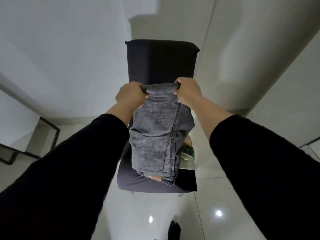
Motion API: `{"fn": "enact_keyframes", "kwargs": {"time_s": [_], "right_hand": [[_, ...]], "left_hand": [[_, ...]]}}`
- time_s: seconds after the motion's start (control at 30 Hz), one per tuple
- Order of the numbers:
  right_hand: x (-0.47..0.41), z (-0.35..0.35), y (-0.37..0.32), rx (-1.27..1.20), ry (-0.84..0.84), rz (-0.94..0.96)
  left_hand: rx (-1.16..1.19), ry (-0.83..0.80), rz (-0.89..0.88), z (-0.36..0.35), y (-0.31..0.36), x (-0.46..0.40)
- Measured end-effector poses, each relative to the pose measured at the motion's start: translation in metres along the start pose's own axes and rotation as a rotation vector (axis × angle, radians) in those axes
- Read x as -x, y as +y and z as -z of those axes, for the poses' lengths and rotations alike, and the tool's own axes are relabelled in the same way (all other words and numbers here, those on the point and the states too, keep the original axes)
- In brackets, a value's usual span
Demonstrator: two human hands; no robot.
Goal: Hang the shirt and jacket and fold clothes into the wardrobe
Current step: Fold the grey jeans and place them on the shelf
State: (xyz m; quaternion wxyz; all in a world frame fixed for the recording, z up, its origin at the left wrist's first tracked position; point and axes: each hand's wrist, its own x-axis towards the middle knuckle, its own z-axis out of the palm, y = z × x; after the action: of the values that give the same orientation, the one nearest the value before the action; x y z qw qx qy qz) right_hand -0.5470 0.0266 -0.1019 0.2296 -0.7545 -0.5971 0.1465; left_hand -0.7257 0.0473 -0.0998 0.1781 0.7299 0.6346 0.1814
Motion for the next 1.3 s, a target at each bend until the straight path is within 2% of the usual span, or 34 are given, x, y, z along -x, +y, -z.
{"fn": "enact_keyframes", "kwargs": {"time_s": [0.17,0.4,0.57,0.67,0.8,0.9,1.03,1.13,1.23,1.3], "right_hand": [[-0.051,-0.042,0.025,-0.054,0.097,-0.007],[-0.091,-0.094,0.058,-0.076,0.062,-0.052],[-0.061,-0.125,0.075,0.034,-0.016,-0.089],[-0.018,-0.143,0.082,-0.005,-0.048,-0.169],[0.046,-0.16,0.088,-0.02,-0.144,-0.249],[0.085,-0.176,0.095,-0.08,-0.173,-0.353],[0.117,-0.211,0.111,-0.253,-0.081,-0.631],[0.13,-0.241,0.135,-0.293,-0.123,-0.787],[0.131,-0.271,0.159,-0.393,-0.162,-0.918],[0.127,-0.292,0.17,-0.472,-0.21,-0.98]], "left_hand": [[0.135,0.062,-0.034,-0.046,-0.018,-0.058],[0.157,0.0,-0.02,-0.108,-0.049,-0.104],[0.165,-0.078,0.044,-0.144,-0.079,-0.07],[0.118,-0.141,0.074,-0.156,-0.093,-0.033],[0.097,-0.261,0.21,-0.164,-0.107,0.021],[0.125,-0.274,0.275,-0.18,-0.122,0.053],[0.144,-0.275,0.439,-0.21,-0.144,0.079],[0.09,-0.341,0.524,-0.237,-0.162,0.09],[0.135,-0.39,0.6,-0.269,-0.182,0.093],[0.137,-0.376,0.645,-0.288,-0.188,0.091]]}}
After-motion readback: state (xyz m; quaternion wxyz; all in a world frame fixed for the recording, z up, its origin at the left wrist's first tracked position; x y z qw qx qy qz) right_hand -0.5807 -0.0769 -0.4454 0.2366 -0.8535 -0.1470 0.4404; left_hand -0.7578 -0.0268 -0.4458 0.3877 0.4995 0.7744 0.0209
